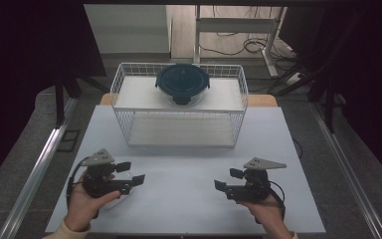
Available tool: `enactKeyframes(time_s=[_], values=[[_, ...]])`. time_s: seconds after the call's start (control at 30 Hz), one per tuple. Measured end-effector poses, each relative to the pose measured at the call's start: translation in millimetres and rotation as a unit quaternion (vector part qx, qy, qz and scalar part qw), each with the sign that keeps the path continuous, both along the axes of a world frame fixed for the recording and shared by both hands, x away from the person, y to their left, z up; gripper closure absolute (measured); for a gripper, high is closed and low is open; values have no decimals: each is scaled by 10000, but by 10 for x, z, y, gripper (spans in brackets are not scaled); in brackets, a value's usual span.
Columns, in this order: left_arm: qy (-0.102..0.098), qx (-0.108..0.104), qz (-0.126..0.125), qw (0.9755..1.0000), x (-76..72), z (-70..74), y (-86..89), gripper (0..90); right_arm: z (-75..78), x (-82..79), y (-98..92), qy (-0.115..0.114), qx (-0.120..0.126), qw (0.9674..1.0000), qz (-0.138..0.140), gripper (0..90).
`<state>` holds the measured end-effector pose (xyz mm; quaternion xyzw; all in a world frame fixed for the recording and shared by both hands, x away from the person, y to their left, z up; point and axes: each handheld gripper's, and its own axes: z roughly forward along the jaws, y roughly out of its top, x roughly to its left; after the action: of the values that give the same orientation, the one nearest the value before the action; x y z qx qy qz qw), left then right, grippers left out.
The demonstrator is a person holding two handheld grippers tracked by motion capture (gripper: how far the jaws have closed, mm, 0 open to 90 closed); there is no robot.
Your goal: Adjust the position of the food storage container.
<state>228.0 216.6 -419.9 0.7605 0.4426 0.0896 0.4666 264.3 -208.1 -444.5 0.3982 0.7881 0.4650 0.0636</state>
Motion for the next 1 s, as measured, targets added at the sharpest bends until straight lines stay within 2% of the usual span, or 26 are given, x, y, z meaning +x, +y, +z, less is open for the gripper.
enactKeyframes(time_s=[0.13,0.27,0.5,0.63,0.77,0.87,1.0], values=[[-57,-86,379,9992,4,60,295,280,-4,5,9,16,-30,10000,0,239],[20,-127,583,9982,47,18,475,293,-22,14,14,77,-52,10000,-8,240],[250,-25,725,9971,144,-138,580,311,-35,20,12,101,-95,9999,-4,244],[242,66,687,9973,126,-160,615,325,-39,18,18,101,-118,9999,28,248],[297,165,781,9964,102,-192,705,407,-58,23,19,133,-134,9998,30,248],[354,197,948,9947,112,-217,800,461,-61,26,18,137,-137,9998,17,249],[487,329,1122,9919,166,-305,938,604,-67,23,40,151,-143,9998,35,249]])
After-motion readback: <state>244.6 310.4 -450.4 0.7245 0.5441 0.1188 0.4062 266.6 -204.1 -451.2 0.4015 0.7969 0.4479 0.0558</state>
